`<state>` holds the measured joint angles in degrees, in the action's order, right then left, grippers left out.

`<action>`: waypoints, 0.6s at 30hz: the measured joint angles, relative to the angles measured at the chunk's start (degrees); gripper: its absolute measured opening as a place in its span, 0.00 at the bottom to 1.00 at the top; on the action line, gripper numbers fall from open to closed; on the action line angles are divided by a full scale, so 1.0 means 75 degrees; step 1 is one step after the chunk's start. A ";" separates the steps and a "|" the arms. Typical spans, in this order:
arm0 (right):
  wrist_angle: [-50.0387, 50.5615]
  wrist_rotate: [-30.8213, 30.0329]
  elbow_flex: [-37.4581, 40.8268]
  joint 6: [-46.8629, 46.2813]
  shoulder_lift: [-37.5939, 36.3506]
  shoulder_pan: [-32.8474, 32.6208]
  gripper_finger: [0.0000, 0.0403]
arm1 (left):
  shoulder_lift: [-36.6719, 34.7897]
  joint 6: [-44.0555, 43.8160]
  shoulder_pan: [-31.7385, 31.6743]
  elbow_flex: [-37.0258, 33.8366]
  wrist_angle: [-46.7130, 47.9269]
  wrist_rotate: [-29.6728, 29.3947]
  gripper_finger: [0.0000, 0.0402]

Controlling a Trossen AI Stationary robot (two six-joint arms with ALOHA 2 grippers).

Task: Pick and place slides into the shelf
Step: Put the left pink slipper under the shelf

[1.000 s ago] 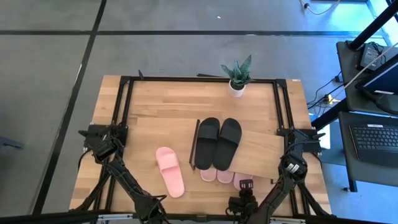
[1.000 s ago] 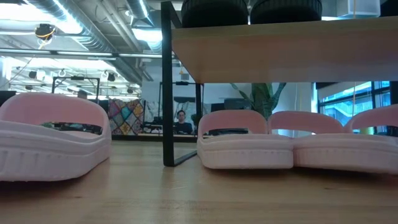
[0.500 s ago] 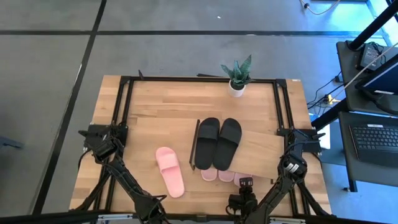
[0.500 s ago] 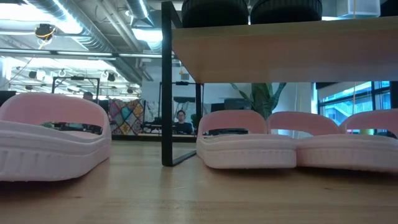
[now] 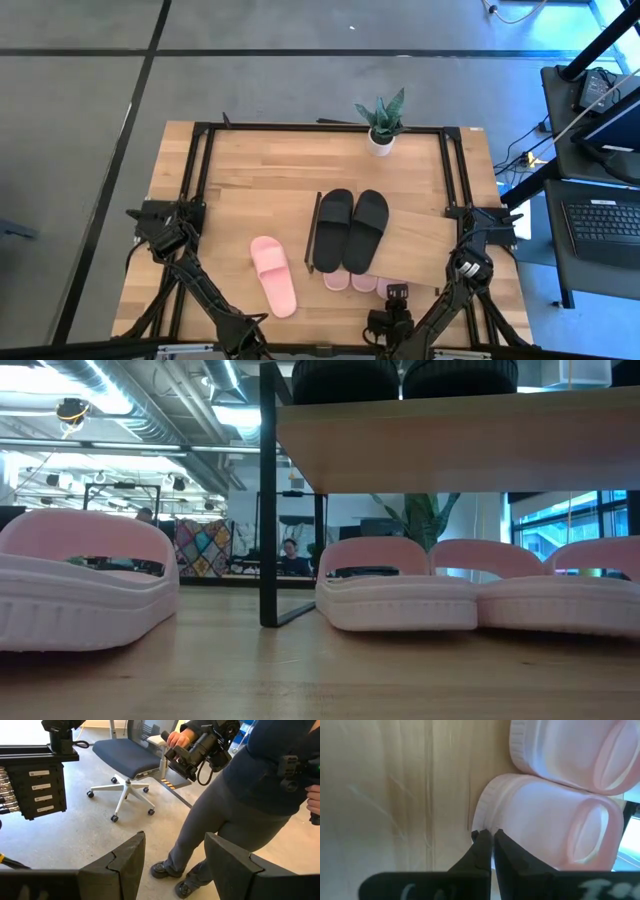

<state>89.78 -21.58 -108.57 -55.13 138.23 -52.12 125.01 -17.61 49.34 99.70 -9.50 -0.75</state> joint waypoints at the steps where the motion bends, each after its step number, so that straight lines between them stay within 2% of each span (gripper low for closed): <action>1: 0.0004 0.0051 0.0000 0.0001 0.0000 0.0000 0.02 | 0.0000 -0.0003 0.0000 0.0000 0.0000 0.0000 0.49; 9: 0.0032 0.0492 0.0000 -0.0206 0.0000 0.0000 0.01 | 0.0000 -0.0035 0.0009 0.0000 0.0000 0.0000 0.49; 18: 0.0042 0.0454 0.0000 -0.0210 0.0000 0.0039 0.01 | 0.0000 -0.0035 0.0009 0.0000 0.0000 0.0000 0.49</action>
<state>90.09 -18.17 -108.57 -56.71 138.23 -51.82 125.01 -17.87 49.41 99.70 -9.50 -0.75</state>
